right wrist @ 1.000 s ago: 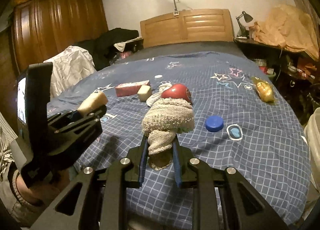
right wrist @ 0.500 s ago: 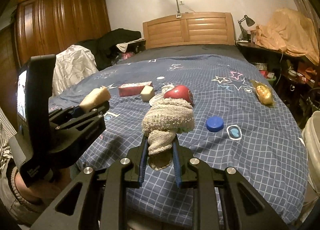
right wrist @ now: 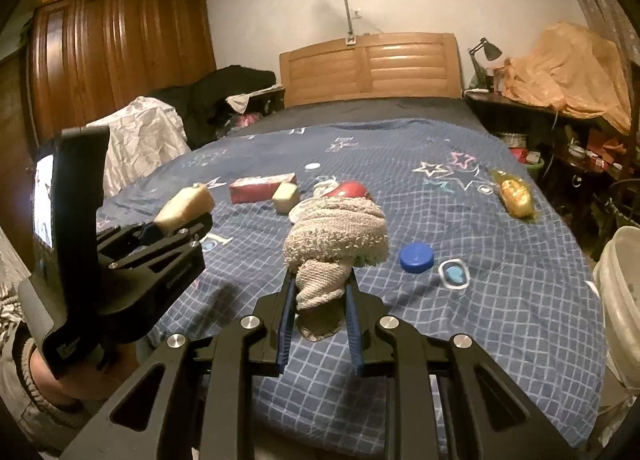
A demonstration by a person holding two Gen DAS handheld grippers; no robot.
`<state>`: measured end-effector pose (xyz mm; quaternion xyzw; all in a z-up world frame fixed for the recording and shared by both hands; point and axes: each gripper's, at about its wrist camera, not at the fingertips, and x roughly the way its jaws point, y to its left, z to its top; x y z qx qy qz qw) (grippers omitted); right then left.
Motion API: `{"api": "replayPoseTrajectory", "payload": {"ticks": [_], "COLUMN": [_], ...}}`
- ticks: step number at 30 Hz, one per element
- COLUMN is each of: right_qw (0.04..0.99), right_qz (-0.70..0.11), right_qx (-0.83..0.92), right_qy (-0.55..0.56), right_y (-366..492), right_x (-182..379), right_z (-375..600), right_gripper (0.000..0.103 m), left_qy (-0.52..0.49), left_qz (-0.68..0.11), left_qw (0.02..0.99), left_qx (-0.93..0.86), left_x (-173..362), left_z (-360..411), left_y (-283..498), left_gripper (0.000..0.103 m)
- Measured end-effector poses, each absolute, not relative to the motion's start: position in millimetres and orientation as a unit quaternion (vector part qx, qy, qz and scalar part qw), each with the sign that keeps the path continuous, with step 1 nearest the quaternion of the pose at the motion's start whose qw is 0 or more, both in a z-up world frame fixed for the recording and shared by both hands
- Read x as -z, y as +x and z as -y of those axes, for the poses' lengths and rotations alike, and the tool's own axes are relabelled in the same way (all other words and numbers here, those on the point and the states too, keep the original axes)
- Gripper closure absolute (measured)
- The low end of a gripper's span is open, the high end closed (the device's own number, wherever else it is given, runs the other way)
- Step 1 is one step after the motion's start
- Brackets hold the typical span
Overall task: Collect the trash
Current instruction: 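Carry the sponge block and grey sock from the bed over the white bucket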
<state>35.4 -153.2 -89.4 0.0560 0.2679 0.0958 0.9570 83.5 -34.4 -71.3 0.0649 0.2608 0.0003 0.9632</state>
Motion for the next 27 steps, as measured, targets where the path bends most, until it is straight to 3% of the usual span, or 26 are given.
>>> {"api": "replayPoseTrajectory", "payload": {"ticks": [13,27], "right_qw": [0.974,0.977], "right_qz": [-0.217,-0.176], "right_qx": [-0.017,0.109], "right_qy": [0.059,0.058], "right_y": [19,-19], "right_x": [61,27], "right_z": [210,336], "right_gripper": [0.079,0.079], "left_qy": [0.068,0.092], "left_qz": [-0.234,-0.204], "left_qw": [0.968,0.958], "left_qx": [0.061,0.176], "left_x": [37,4], "left_z": [97,233], "left_y": [90,99], "left_gripper": [0.074,0.074]}}
